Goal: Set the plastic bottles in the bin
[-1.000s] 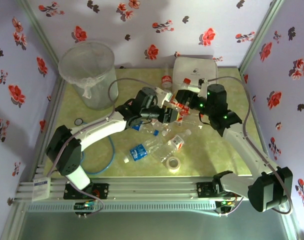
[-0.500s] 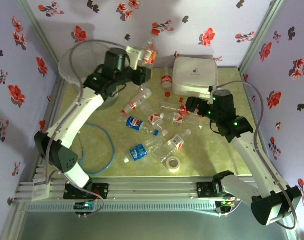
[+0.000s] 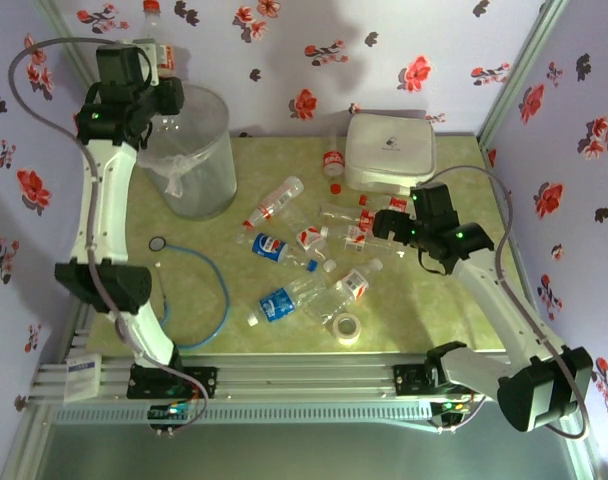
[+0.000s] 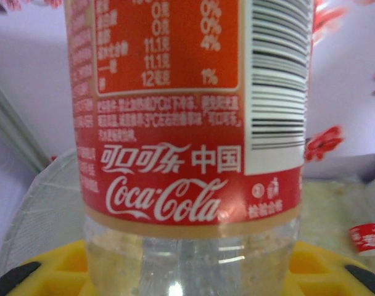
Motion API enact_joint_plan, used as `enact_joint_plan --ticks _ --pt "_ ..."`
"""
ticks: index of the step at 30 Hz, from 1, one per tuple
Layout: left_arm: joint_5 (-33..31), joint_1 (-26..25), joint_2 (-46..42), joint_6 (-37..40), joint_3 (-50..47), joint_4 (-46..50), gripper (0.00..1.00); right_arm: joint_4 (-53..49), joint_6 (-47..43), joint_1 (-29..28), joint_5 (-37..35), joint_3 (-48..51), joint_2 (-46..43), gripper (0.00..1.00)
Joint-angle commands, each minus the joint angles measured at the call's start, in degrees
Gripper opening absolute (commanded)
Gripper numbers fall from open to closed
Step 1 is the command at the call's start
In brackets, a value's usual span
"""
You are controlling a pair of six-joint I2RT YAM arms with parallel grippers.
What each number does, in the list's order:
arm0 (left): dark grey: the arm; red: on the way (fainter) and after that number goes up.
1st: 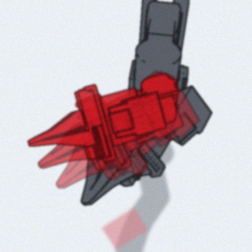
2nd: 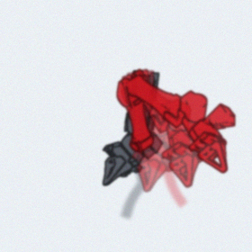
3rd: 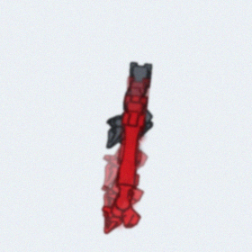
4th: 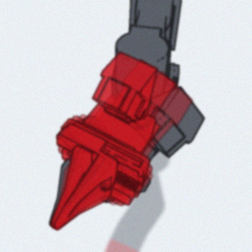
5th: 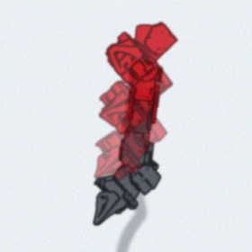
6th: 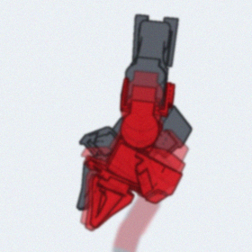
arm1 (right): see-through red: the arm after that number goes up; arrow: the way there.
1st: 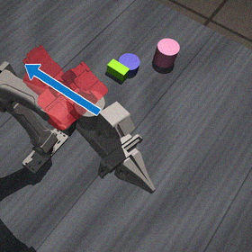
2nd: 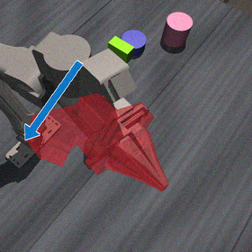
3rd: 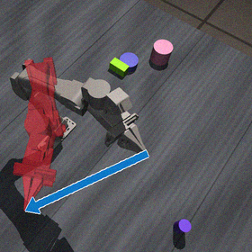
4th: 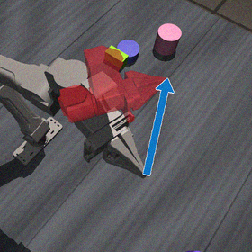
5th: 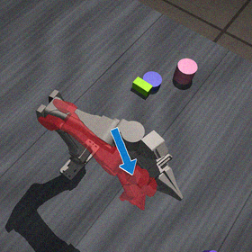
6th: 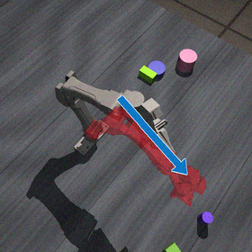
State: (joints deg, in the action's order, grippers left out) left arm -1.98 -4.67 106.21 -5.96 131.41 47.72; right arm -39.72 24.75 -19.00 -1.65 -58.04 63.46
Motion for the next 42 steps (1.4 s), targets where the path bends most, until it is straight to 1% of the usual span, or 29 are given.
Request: enact_joint_plan --ticks 1,3,5,12,16,19,22,24,26,31,33,37,40,42 --pt "-0.7 0.9 8.3 3.7 6.9 11.3 0.00 -4.3 -1.4 0.2 -2.0 -2.0 0.3 0.99" --pt "-0.6 1.0 13.1 6.3 11.7 15.8 0.00 -4.8 -1.2 0.3 -1.9 -1.8 0.5 0.99" --pt "-0.2 1.0 16.1 8.1 13.7 18.7 0.00 -5.1 -1.1 0.3 -2.0 -1.6 0.6 0.99" --pt "0.7 1.5 20.8 10.3 10.3 19.6 0.00 -6.5 -1.5 0.4 -3.9 -1.6 1.4 0.99" --pt "2.3 1.5 21.2 11.1 6.2 19.5 0.00 -6.8 -2.0 0.7 -5.3 -1.7 1.7 0.99" --pt "2.6 1.5 18.1 10.9 -1.0 15.7 0.00 -6.4 -2.0 1.1 -5.6 -1.3 1.7 0.99" --pt "2.5 1.5 11.4 9.4 -10.8 5.7 0.00 -6.3 -2.2 1.4 -5.5 -1.2 2.2 0.99" --pt "2.4 1.5 7.5 8.9 -14.3 0.6 0.00 -6.3 -2.3 1.5 -5.5 -1.5 2.5 0.99" --pt "2.5 1.5 4.6 8.8 -15.6 -1.5 0.00 -6.0 -2.3 1.4 -5.6 -1.6 2.5 0.99" --pt "2.4 1.4 -0.9 9.9 -17.4 -1.8 0.00 -5.0 -1.9 1.6 -5.2 -1.5 3.2 0.99" --pt "1.7 1.4 -2.5 10.7 -18.7 -0.9 0.03 -4.9 -1.9 1.6 -5.1 -1.6 3.6 0.99" --pt "-1.5 1.5 -2.6 13.0 -20.5 3.3 0.04 -4.4 -2.1 1.6 -4.7 -1.9 4.1 0.99" --pt "-1.8 1.5 -2.9 14.1 -24.5 1.0 0.05 -4.1 -2.0 1.6 -4.5 -1.6 4.1 0.99" --pt "-1.8 1.6 -2.3 14.0 -25.5 -0.1 0.05 -4.3 -1.8 1.6 -4.4 -1.3 3.9 0.99"
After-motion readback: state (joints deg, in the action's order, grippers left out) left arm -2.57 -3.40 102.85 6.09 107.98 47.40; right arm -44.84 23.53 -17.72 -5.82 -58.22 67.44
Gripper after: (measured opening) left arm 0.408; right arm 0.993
